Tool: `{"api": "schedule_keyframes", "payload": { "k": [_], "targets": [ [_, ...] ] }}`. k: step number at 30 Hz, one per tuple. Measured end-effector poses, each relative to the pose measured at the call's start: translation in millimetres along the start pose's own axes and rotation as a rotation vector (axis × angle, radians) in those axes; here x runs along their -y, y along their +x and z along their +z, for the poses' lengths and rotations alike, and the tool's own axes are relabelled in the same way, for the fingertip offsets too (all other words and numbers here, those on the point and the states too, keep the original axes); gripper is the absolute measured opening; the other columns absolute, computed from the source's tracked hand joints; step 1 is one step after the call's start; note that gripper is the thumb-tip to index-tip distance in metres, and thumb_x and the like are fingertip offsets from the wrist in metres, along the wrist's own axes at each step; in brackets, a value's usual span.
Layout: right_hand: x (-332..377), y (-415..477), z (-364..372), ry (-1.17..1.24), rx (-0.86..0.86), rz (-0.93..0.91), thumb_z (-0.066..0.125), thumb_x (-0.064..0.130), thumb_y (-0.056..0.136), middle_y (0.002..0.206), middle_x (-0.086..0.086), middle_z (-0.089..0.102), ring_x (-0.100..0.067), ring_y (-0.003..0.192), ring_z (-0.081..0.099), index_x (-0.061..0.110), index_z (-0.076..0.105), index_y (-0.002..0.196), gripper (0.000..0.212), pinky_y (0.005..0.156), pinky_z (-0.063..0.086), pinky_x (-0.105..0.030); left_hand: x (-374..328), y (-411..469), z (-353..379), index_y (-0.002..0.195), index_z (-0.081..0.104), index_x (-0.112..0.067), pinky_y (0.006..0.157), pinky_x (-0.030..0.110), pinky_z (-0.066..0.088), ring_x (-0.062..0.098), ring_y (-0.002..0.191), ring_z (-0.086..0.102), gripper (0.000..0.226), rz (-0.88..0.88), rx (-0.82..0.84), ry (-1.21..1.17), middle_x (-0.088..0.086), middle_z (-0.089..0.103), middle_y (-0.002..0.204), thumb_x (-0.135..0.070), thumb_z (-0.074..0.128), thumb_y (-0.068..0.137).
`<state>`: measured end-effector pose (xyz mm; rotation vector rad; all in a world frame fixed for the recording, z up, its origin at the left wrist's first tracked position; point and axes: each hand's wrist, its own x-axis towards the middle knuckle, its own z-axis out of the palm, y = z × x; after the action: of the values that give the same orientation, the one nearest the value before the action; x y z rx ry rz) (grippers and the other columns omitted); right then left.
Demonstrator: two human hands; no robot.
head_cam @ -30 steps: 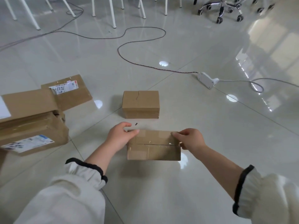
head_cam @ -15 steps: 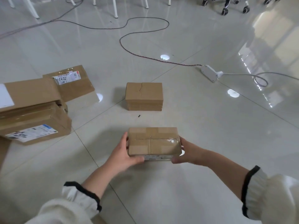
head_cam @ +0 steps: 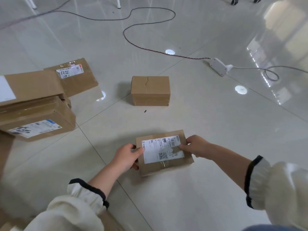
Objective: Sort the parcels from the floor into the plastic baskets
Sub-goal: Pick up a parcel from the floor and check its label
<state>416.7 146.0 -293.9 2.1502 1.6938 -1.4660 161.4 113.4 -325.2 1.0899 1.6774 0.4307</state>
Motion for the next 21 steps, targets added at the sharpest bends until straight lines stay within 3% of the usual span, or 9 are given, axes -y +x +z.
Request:
{"api": "schedule_keyframes", "payload": {
  "k": [3, 5, 7, 8, 9, 11, 14, 17, 21],
  "targets": [
    [-3, 0, 5, -0.007, -0.019, 0.012, 0.059, 0.036, 0.090, 0.076, -0.004, 0.054, -0.017, 0.067, 0.048, -0.002, 0.063, 0.110, 0.042, 0.053, 0.036, -0.023, 1, 0, 1, 0.125, 0.051, -0.005, 0.038, 0.018, 0.042, 0.014, 0.047, 0.065, 0.047, -0.019, -0.002, 0.014, 0.011, 0.069, 0.080, -0.030, 0.064, 0.088],
    [-5, -3, -3, 0.023, 0.050, 0.095, 0.057, 0.048, 0.088, 0.098, -0.007, 0.059, -0.023, 0.082, 0.055, 0.002, 0.058, 0.116, 0.054, 0.063, 0.044, -0.028, 3, 4, -5, 0.141, 0.036, -0.012, 0.067, 0.024, 0.051, 0.019, 0.087, 0.070, 0.070, 0.047, -0.035, 0.159, 0.012, 0.065, 0.113, -0.036, 0.068, 0.084],
    [-8, -10, -18, -0.083, 0.195, 0.241, 0.053, 0.067, 0.080, 0.111, -0.006, 0.062, -0.030, 0.094, 0.062, 0.006, 0.047, 0.126, 0.077, 0.073, 0.054, -0.038, 3, 10, -12, 0.148, 0.027, -0.019, 0.105, 0.027, 0.033, 0.019, 0.132, 0.041, 0.081, 0.225, -0.104, 0.339, 0.006, 0.039, 0.147, -0.038, 0.069, 0.081],
    [-11, -13, -25, -0.176, 0.277, 0.321, 0.051, 0.074, 0.075, 0.111, -0.005, 0.065, -0.033, 0.097, 0.065, 0.005, 0.044, 0.128, 0.087, 0.076, 0.056, -0.042, -1, 12, -15, 0.147, 0.028, -0.021, 0.110, 0.025, 0.022, 0.016, 0.140, 0.029, 0.079, 0.331, -0.113, 0.381, 0.003, 0.030, 0.153, -0.037, 0.068, 0.082],
    [-14, -16, -29, -0.250, 0.370, 0.394, 0.050, 0.077, 0.073, 0.111, -0.005, 0.068, -0.035, 0.099, 0.066, 0.003, 0.043, 0.129, 0.093, 0.078, 0.056, -0.042, -7, 16, -16, 0.146, 0.031, -0.023, 0.110, 0.023, 0.018, 0.014, 0.141, 0.024, 0.073, 0.410, -0.093, 0.411, 0.002, 0.027, 0.154, -0.036, 0.067, 0.083],
    [-17, -23, -21, -0.276, 0.588, 0.482, 0.046, 0.073, 0.079, 0.119, -0.007, 0.067, -0.034, 0.108, 0.063, 0.002, 0.044, 0.132, 0.089, 0.080, 0.055, -0.038, -21, 25, -13, 0.142, 0.039, -0.024, 0.107, 0.022, 0.022, 0.014, 0.138, 0.032, 0.061, 0.453, -0.005, 0.470, 0.002, 0.035, 0.151, -0.034, 0.064, 0.087],
    [-24, -27, 16, -0.040, 0.740, 0.427, 0.043, 0.062, 0.089, 0.126, -0.004, 0.062, -0.029, 0.110, 0.060, 0.009, 0.044, 0.133, 0.068, 0.085, 0.049, -0.041, -36, 33, -2, 0.139, 0.045, -0.025, 0.102, 0.029, 0.038, 0.017, 0.125, 0.049, 0.049, 0.390, 0.107, 0.590, 0.000, 0.050, 0.140, -0.033, 0.057, 0.092],
    [-24, -22, 33, 0.363, 0.480, 0.297, 0.059, 0.041, 0.090, 0.108, 0.001, 0.066, -0.020, 0.089, 0.063, 0.014, 0.053, 0.123, 0.043, 0.077, 0.050, -0.034, -36, 30, 4, 0.129, 0.054, -0.022, 0.093, 0.033, 0.045, 0.022, 0.115, 0.056, 0.038, 0.368, 0.056, 0.649, 0.000, 0.062, 0.125, -0.034, 0.054, 0.093],
    [-20, -10, 26, 0.577, 0.160, 0.197, 0.068, 0.020, 0.085, 0.107, -0.001, 0.067, -0.020, 0.087, 0.063, 0.015, 0.064, 0.105, 0.021, 0.077, 0.048, -0.031, -27, 18, 6, 0.119, 0.056, -0.015, 0.075, 0.032, 0.045, 0.027, 0.097, 0.060, 0.038, 0.302, -0.075, 0.607, 0.006, 0.066, 0.107, -0.039, 0.056, 0.090]
  ]
}}
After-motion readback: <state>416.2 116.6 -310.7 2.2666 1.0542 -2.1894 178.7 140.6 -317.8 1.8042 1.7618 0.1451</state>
